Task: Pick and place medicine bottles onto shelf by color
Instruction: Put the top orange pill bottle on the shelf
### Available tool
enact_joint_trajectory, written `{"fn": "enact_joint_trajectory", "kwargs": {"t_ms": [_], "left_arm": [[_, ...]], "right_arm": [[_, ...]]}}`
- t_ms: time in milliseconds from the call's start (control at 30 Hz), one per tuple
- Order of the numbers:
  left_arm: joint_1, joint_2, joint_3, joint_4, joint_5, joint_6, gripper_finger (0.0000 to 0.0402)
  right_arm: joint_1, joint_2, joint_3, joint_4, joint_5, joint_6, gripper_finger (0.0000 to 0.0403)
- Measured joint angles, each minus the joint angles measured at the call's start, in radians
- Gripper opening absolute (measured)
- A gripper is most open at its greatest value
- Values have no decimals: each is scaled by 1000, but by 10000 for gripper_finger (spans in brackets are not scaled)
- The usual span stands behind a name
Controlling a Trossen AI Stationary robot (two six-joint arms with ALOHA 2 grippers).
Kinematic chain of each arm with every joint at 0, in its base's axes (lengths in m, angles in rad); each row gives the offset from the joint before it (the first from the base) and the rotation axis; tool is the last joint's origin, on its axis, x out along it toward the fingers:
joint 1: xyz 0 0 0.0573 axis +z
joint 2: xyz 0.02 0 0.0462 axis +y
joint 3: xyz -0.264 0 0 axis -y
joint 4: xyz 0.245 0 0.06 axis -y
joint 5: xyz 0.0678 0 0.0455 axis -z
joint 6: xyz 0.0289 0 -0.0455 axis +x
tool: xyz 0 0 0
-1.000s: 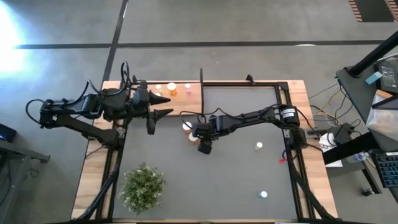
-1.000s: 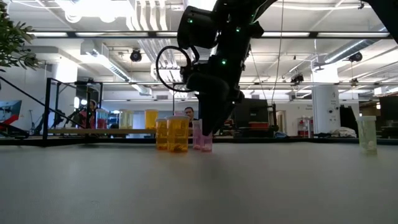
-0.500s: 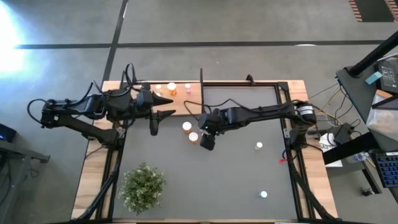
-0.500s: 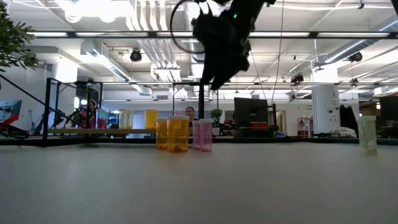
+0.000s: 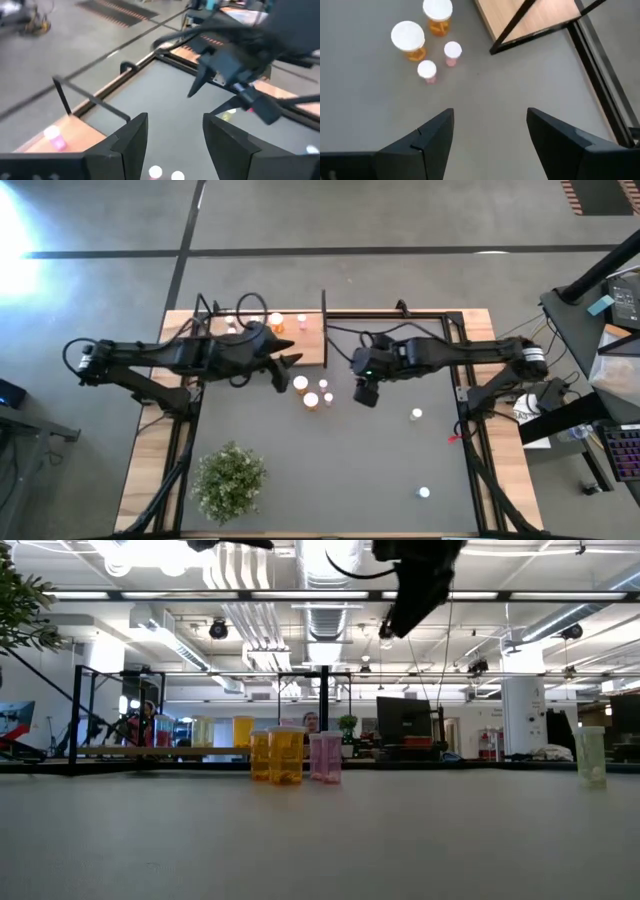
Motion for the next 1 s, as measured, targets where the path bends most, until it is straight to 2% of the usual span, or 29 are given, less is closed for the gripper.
{"fn": "enact_joint_trajectory", "kwargs": {"t_ms": [200, 400, 500, 667, 1000], "left_arm": [[10, 73, 0, 0, 0, -92, 174], [10, 133, 0, -2, 0, -101, 174], [10, 165, 0, -20, 0, -191, 174], [14, 216, -2, -53, 2, -299, 174], [29, 274, -1, -43, 11, -303, 174]], "right_arm": [[0, -159, -211, 81, -3, 6, 234], [0, -339, -458, 318, -5, 45, 229], [0, -432, -561, 410, -7, 57, 228], [3, -589, -690, 513, -7, 66, 228], [3, -842, -885, 695, -7, 65, 228]]}}
